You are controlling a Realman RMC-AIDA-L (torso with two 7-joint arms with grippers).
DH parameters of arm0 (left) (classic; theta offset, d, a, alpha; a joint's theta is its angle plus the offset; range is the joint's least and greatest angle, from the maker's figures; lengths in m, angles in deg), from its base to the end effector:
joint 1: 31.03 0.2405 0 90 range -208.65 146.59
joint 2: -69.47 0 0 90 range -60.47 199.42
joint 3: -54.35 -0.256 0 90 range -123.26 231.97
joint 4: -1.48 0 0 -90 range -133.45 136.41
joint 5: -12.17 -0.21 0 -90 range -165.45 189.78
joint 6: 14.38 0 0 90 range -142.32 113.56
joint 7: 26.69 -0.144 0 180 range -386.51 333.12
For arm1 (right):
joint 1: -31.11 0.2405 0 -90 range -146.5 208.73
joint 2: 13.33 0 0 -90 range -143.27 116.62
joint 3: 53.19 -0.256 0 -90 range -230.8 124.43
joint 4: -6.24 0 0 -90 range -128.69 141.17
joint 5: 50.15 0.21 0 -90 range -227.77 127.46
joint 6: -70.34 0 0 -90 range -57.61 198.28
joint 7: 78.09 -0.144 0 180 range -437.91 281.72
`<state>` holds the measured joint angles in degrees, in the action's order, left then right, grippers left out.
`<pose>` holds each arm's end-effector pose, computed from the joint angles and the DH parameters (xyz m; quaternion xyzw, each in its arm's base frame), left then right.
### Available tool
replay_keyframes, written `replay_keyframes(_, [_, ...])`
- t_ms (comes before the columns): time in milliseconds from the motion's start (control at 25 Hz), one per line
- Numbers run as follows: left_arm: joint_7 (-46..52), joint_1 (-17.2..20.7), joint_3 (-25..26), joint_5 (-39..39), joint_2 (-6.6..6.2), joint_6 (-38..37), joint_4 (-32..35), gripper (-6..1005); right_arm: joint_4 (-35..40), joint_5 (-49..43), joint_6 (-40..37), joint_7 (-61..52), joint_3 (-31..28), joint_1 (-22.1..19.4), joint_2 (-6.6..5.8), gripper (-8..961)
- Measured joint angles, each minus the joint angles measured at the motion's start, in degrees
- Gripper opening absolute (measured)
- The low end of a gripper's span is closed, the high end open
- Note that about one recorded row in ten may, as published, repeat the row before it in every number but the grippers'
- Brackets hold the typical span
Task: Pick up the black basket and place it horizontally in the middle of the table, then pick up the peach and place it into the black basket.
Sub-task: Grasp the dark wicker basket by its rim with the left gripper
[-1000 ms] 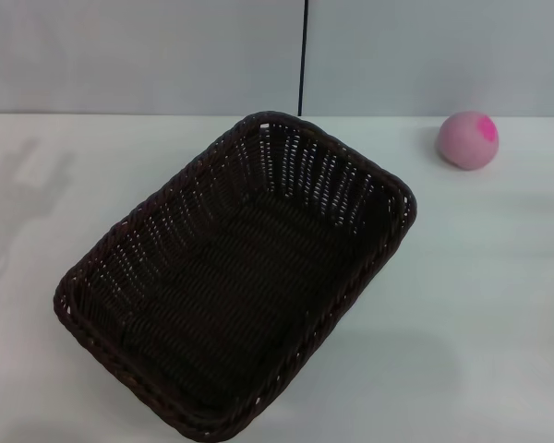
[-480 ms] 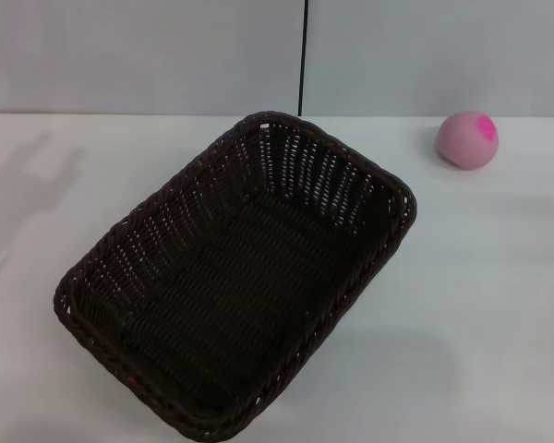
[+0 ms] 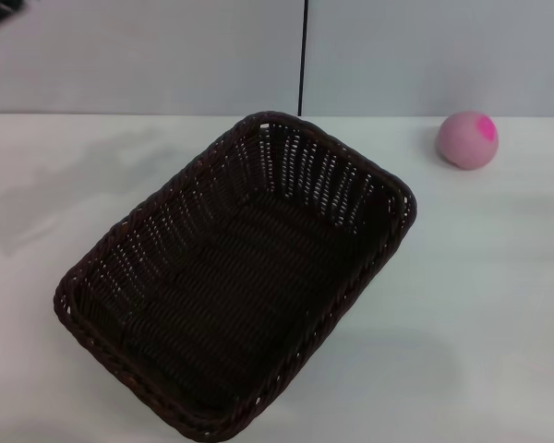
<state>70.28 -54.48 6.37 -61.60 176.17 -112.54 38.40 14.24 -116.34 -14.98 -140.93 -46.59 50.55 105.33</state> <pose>-0.2565 0.3291 0.1263 -0.8241 -0.2743 -0.4738 0.1453 0.3729 0.2807 0.0799 -0.4809 0.3769 0.5846 0.5338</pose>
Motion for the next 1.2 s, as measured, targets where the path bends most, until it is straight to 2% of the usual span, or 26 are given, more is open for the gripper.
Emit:
replay_keyframes(40, [2.9,-0.9,0.0,-3.7,-0.27,0.6,1.9,513,0.0,0.0,0.0,0.0,0.0,-0.1,0.00,567])
replay_keyframes(160, [10.0,-3.1,0.1,-13.5,-0.13,2.6,7.3,531,-0.2,0.0,0.2,0.0,-0.1,-0.4,0.00,567])
replay_keyframes(280, [15.2,-5.1,0.1,-22.3,1.23,4.6,11.8,549,-0.3,0.0,0.4,0.0,-0.2,-0.7,0.00,566])
replay_keyframes(320, [16.2,-5.8,0.1,-24.8,2.03,5.0,13.0,555,-0.3,0.0,0.5,0.0,-0.3,-0.8,0.00,566])
replay_keyframes(440, [17.8,-7.3,0.1,-29.2,3.36,5.9,14.9,573,-0.3,0.0,1.0,0.0,-0.3,-1.0,0.05,566])
replay_keyframes(520, [19.3,-7.8,0.1,-31.5,3.66,6.8,16.1,585,-0.4,0.2,1.3,0.0,-0.4,-1.1,0.06,566])
replay_keyframes(720, [24.2,-9.3,0.1,-37.7,3.77,7.8,18.8,804,-0.4,0.5,1.8,0.0,-0.7,-1.9,0.09,566])
replay_keyframes(840, [25.1,-9.6,0.0,-38.9,3.81,7.8,19.1,799,-0.4,0.5,1.9,0.0,-1.0,-2.0,0.09,566])
replay_keyframes(880, [27.4,-10.8,-0.4,-43.6,4.15,7.1,20.0,797,-0.4,0.5,1.9,0.0,-1.2,-2.0,0.08,567])
replay_keyframes(1200, [30.5,-12.7,-0.4,-53.0,5.47,5.1,22.9,784,-0.4,0.5,3.1,0.0,-2.0,-2.1,0.10,567])
